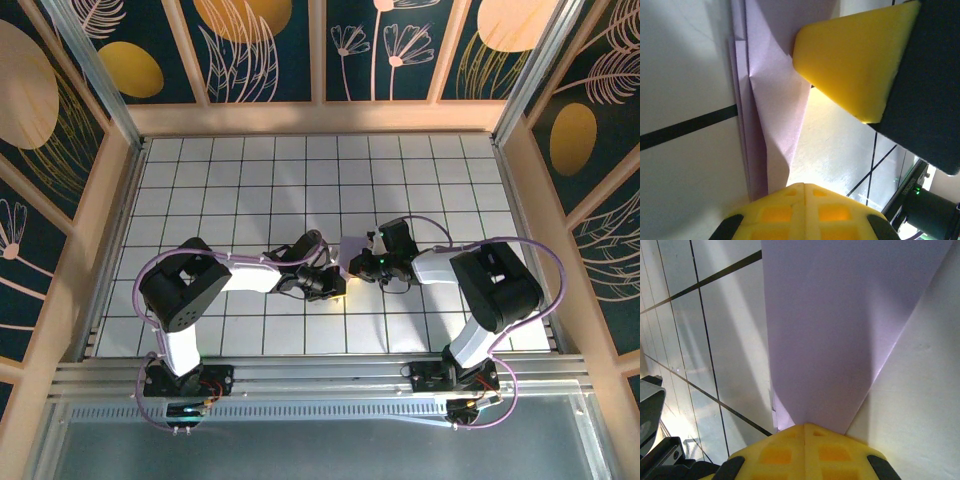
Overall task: Fold a paper plane with a square sheet of paper (fold left side to right side)
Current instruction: Fold the wing for the fifth time at the center of the table.
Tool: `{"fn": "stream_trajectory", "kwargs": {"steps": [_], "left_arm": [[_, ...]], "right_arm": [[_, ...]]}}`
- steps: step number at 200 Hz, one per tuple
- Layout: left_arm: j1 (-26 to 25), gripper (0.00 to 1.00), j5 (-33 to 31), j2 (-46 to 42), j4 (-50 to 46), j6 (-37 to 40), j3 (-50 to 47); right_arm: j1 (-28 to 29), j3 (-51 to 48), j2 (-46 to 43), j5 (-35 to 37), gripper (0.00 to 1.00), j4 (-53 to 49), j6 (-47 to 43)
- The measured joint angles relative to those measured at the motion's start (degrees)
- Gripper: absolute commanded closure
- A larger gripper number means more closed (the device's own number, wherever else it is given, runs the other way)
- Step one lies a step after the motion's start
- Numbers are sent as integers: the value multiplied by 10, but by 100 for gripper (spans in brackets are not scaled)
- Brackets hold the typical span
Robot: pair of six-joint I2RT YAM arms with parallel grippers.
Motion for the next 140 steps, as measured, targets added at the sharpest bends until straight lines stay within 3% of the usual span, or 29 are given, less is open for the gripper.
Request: {"fn": "stream_trajectory", "kwargs": {"steps": [140], "left_arm": [[0, 100, -6, 0, 0, 0, -4]], "right_arm": [[0, 3, 1, 0, 100, -4, -2]]}}
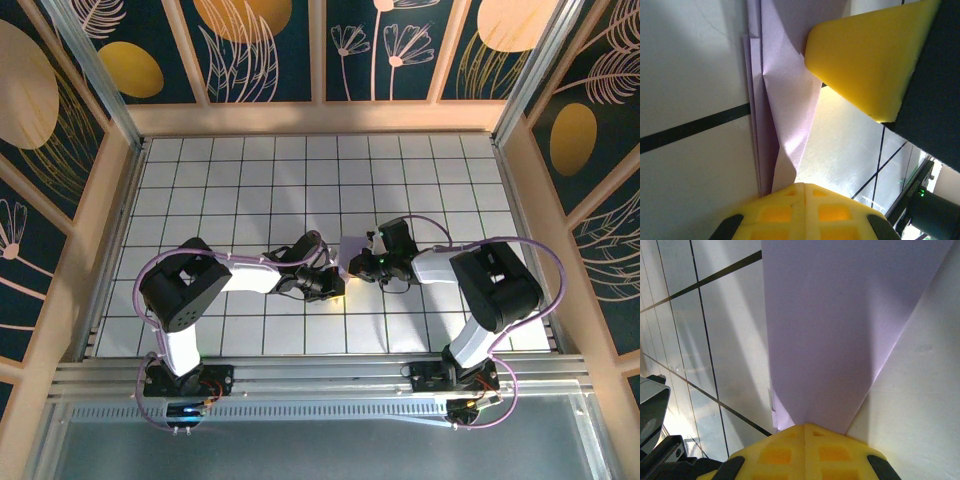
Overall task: Fold a paper plane with a square sheet of paper (fold left side to right side)
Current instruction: Fold the wing for the fifth time at the center of the table.
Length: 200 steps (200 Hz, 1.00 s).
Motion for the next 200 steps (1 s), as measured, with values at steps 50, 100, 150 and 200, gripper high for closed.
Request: {"fn": "stream_trajectory", "kwargs": {"steps": [50, 100, 150, 200], "left_arm": [[0, 100, -2, 0, -1, 1, 0], [0, 100, -4, 0, -3, 10, -3], [0, 100, -4, 0, -6, 20, -3], [0, 100, -4, 0, -7, 24, -3]], "right_arm": [[0, 1, 1, 0, 100, -1, 0], [0, 4, 2, 0, 100, -5, 0], [0, 6, 3, 0, 100, -8, 0], [0, 9, 5, -1, 100, -11, 0]]}}
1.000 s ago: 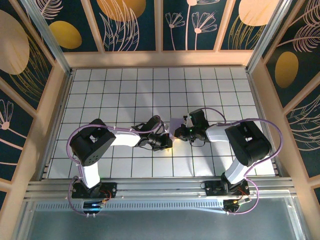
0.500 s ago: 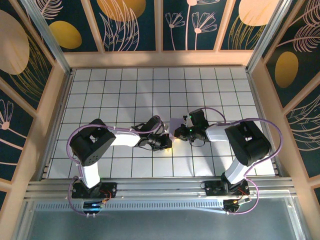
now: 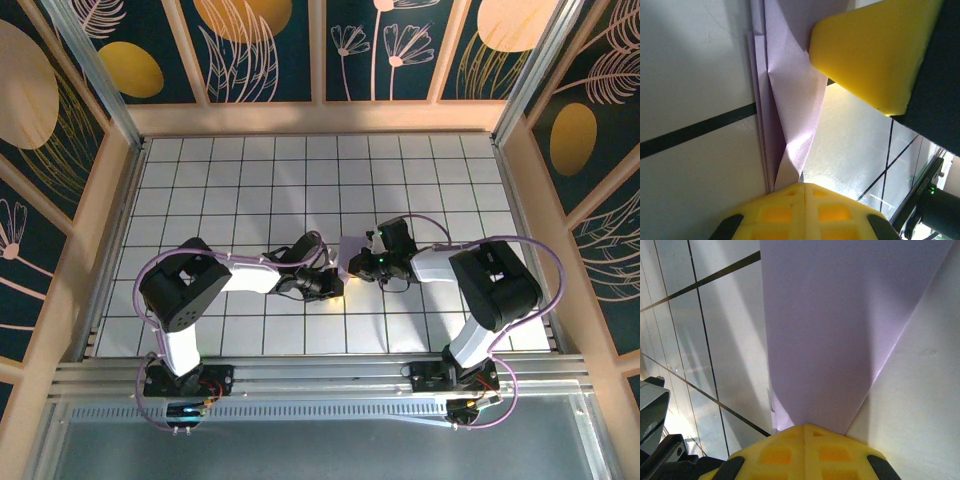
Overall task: Fold a paper plane with a square sheet of paper (fold left side to right side)
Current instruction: Fold the wing for the fifth time at the center of the table.
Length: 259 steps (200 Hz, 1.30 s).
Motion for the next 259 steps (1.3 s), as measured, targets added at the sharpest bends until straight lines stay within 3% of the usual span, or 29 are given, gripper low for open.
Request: {"fn": "stream_trajectory", "kwargs": {"steps": [259], "left_arm": [[-26, 100, -15, -31, -18, 13, -28]], "right_arm": [[1, 4, 2, 0, 100, -4, -4]]}}
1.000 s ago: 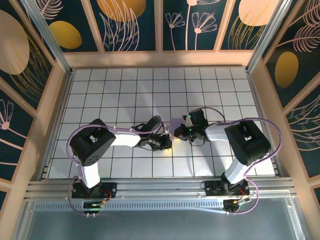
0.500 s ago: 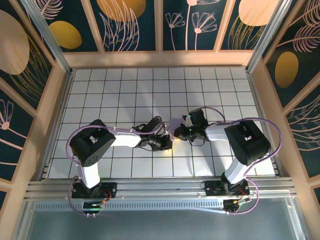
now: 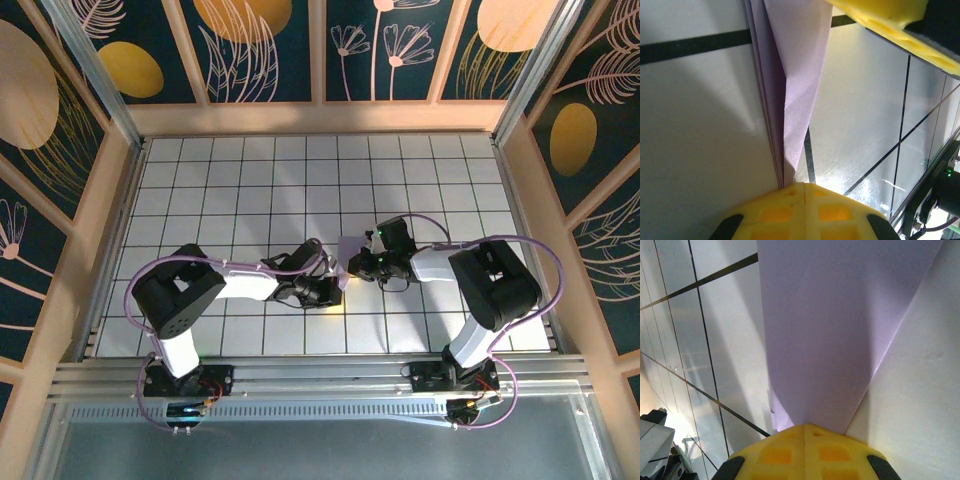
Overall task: Fold a paper plane with a square sheet of paper (fold left side to right side)
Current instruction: Fold the wing for the fifth time at the center of the table.
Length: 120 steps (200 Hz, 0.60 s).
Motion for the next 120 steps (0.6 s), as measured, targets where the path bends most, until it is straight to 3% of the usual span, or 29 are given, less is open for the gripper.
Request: {"fn": "stream_trajectory", "kwargs": {"steps": [77, 120], "left_arm": [[13, 100, 18, -81, -17, -2, -10], [39, 100, 30, -54, -14, 3, 23]], "right_arm": [[0, 0, 0, 0, 100, 0, 0], [1, 1, 0, 0, 100, 0, 0]]}}
